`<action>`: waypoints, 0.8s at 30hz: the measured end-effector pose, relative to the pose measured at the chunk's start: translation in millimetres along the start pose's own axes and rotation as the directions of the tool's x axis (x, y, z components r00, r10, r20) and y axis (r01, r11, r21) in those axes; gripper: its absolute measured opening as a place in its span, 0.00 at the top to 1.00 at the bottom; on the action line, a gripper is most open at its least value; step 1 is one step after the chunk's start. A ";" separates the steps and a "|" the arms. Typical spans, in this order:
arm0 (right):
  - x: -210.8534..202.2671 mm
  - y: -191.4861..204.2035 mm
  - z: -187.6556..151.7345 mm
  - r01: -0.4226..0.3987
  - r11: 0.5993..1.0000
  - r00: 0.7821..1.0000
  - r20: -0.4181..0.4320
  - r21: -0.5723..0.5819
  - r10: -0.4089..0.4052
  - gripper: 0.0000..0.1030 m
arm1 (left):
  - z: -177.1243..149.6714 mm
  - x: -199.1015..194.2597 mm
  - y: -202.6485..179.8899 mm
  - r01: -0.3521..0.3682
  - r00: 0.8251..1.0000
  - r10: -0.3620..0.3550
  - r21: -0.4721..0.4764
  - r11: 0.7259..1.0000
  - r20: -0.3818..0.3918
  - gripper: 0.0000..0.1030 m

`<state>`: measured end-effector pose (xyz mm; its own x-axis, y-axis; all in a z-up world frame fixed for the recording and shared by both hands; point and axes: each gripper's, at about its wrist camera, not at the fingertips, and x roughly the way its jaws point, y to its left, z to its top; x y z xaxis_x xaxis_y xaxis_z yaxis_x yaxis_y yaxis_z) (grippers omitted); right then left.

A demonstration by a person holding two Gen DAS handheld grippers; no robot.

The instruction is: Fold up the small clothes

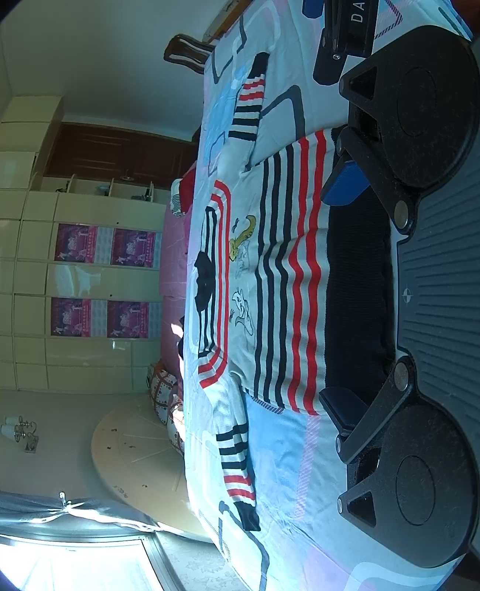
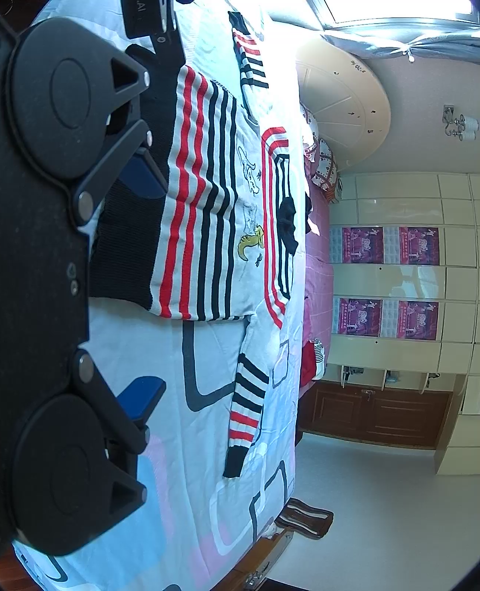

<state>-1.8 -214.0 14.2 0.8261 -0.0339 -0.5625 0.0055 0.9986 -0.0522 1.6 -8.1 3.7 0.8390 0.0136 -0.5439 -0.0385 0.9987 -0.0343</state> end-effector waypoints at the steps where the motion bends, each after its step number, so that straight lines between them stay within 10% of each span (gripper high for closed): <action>1: 1.4 -0.6 0.6 -0.001 1.000 1.000 -0.001 0.001 0.001 0.00 | 0.0 -0.1 -0.4 0.000 1.000 0.000 0.000 1.000 0.000 0.00; 24: 4.0 -0.1 0.7 -0.001 1.000 1.000 -0.002 0.000 0.001 0.00 | -1.4 2.8 -0.7 -0.005 1.000 0.005 0.002 1.000 -0.003 0.00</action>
<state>1.9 -214.3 12.5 0.8251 -0.0326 -0.5640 0.0043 0.9987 -0.0516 3.2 -8.8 1.0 0.8371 0.0187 -0.5468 -0.0416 0.9987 -0.0296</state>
